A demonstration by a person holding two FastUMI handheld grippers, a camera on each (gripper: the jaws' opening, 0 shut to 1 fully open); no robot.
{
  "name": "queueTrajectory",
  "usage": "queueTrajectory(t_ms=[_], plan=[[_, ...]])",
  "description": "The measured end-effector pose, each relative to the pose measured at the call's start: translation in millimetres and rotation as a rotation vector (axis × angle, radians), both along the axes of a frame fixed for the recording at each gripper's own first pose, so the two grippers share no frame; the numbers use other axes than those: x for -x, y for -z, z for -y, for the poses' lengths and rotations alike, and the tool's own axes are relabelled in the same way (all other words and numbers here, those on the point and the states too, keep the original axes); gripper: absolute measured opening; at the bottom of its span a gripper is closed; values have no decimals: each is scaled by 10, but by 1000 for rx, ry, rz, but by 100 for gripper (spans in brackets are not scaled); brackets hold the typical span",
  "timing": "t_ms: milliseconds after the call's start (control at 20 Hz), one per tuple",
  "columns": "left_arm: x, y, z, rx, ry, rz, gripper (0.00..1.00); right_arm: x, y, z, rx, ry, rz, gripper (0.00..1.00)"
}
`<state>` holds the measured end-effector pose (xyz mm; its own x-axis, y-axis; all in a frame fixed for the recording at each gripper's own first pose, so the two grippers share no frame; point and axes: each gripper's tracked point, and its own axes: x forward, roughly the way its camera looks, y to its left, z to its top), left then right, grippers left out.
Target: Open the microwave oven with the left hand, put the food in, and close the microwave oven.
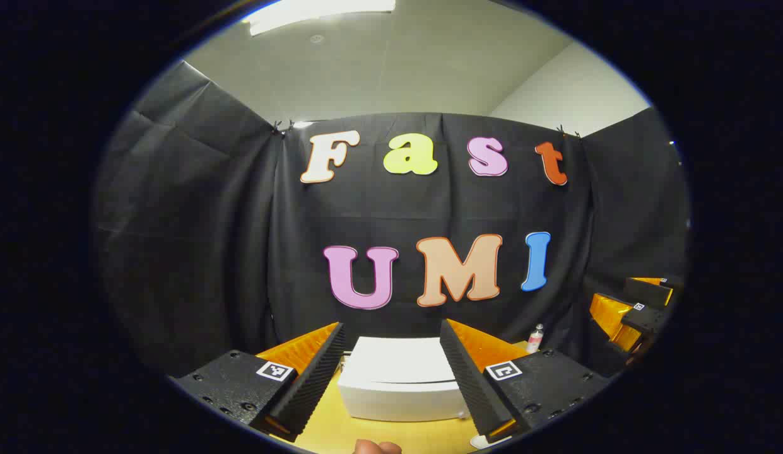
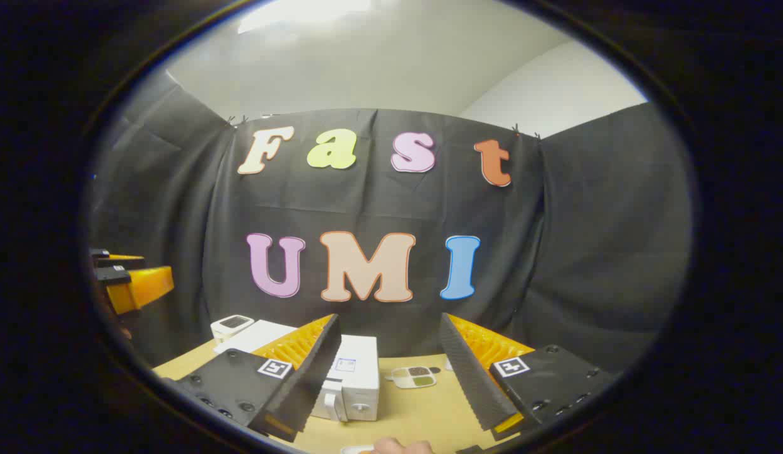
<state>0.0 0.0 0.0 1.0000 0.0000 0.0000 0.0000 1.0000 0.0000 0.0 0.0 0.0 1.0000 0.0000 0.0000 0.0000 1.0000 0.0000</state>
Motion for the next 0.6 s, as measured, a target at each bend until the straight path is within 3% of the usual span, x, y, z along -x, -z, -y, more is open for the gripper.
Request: queueTrajectory(t_ms=[150,550,600], plan=[[7,221,142,66,-8,-66,93,-1,82,135,-16,-8,-22,97],[15,261,94,28,-63,-65,92,-42,59,351,-47,12,-11,96],[5,250,102,20,-61,-63,96,-51,63,367,-45,14,-12,99]])
